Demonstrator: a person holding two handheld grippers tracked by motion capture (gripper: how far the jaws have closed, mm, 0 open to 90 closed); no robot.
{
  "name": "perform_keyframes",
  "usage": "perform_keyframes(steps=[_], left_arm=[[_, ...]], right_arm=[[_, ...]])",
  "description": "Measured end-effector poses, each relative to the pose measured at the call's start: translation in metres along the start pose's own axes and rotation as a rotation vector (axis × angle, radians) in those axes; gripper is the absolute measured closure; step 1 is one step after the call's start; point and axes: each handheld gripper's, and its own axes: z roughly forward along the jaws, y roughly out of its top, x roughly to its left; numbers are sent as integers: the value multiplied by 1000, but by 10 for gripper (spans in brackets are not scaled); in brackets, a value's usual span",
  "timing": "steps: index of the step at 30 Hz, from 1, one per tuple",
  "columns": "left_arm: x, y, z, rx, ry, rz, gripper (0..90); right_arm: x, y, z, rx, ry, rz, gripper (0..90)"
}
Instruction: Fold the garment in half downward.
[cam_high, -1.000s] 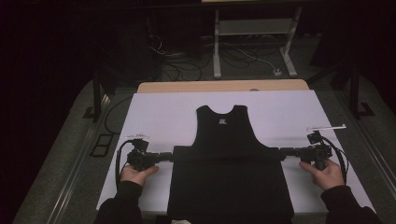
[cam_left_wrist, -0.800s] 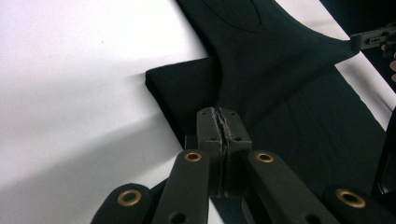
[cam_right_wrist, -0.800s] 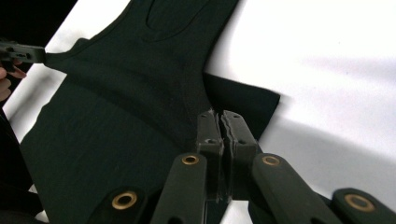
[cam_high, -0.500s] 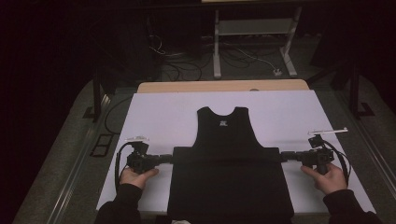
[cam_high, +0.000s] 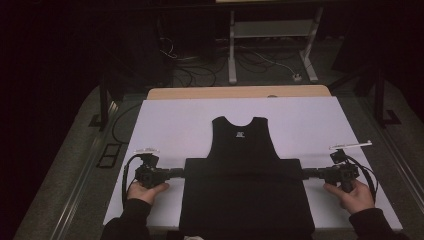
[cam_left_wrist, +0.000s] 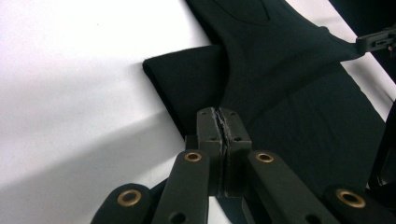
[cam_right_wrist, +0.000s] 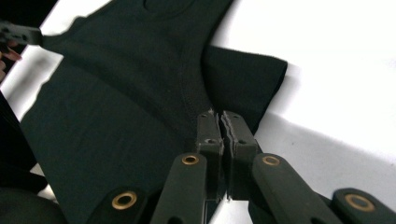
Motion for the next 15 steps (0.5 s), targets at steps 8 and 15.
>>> perform_keyframes(steps=[8,15], left_arm=[[-3,-1,5,46,22,24,873],[-4,0,10,82,32,48,862]], right_arm=[[2,-2,6,43,-29,-20,852],[4,-2,11,62,-51,-44,846]])
